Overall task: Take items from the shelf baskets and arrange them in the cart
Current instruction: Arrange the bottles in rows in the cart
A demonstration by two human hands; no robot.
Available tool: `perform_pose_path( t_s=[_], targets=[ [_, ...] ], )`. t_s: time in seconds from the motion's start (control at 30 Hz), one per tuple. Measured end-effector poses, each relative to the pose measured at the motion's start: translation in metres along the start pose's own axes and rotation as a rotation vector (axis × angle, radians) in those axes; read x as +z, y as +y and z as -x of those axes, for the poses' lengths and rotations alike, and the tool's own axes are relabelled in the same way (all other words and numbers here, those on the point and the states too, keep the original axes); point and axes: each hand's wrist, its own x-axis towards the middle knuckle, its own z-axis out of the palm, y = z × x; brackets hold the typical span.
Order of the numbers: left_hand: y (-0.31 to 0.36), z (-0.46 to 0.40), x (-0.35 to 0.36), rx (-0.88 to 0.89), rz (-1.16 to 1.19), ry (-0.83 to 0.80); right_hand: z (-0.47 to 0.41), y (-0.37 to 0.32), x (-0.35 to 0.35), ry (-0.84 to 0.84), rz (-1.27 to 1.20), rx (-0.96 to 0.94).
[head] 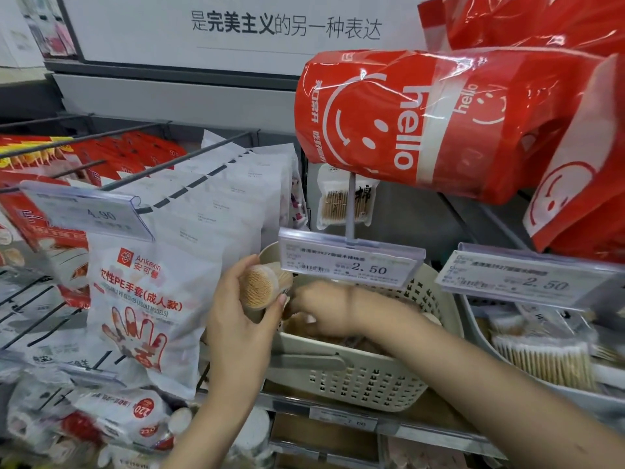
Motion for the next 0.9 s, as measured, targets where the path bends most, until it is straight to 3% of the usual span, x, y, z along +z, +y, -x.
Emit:
perform_pose_path(
  t_s=[0.1, 0.2, 0.57, 0.67, 0.9],
  targets=[
    [-0.001, 0.001, 0.003, -0.006, 0.002, 0.032, -0.014, -0.003, 0.007, -0.020, 0.183, -0.054],
    [-0.001, 0.001, 0.005, 0.004, -0.005, 0.034, -0.023, 0.003, 0.006, -0.002, 0.216, -0.085],
    [-0.001, 0.002, 0.006, -0.020, 0.031, 0.049, -0.020, 0.005, 0.013, -0.041, 0.017, 0.096],
    [-0.001, 0.002, 0.007, -0.023, 0.030, 0.053, -0.025, 0.000, 0.026, -0.101, -0.165, 0.172],
    [0.000, 0.002, 0.002, -0.053, 0.104, 0.032, 0.003, 0.005, 0.006, 0.139, -0.355, 0.300]
  ],
)
